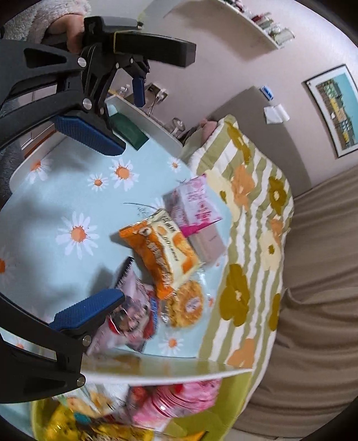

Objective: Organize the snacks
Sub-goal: 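Move both tools back over the remaining snacks on the table, then grasp the dark green packet with the left tool while the right tool grasps the orange-white cake bag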

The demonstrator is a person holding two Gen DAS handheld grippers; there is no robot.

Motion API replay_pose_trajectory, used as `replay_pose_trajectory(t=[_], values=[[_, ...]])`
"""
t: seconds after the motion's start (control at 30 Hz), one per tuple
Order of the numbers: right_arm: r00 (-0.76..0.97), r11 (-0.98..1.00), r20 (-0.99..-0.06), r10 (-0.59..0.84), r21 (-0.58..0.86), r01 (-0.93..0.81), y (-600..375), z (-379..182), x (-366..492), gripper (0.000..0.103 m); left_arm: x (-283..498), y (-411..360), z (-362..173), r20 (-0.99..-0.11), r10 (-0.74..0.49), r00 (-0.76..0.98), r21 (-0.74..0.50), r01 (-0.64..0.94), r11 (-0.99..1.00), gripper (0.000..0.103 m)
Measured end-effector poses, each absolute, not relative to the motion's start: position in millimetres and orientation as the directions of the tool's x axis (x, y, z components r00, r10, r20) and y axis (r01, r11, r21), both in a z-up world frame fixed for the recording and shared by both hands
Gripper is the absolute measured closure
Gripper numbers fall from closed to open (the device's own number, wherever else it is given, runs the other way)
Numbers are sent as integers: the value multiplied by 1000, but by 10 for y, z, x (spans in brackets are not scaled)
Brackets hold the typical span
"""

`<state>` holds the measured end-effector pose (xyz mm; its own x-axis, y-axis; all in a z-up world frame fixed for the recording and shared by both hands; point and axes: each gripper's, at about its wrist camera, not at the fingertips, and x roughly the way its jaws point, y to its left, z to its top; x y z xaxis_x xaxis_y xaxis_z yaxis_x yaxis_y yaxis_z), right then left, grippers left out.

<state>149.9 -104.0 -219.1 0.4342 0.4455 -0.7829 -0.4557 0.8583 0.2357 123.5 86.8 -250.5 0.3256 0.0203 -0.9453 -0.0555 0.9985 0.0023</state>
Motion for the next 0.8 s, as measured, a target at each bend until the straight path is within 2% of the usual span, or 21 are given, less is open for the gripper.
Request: replay_pose_trajectory(t=[0.2,0.3,0.8], values=[[434,893,-819,376,196,-404,-886,-2383,1527,7,1428,925,-2885,-962,46,270,17,-112,994,0],[439,903,-826,354,181,-389,-840,-2398,1562,7,1508,1021,-2983,-969,13,248,-28,-158,987,0],[458,901,-815,355,168,-400,-692,-2344,1654,7,1661,1264,-3148,-980,63,188,19,-226,974,0]])
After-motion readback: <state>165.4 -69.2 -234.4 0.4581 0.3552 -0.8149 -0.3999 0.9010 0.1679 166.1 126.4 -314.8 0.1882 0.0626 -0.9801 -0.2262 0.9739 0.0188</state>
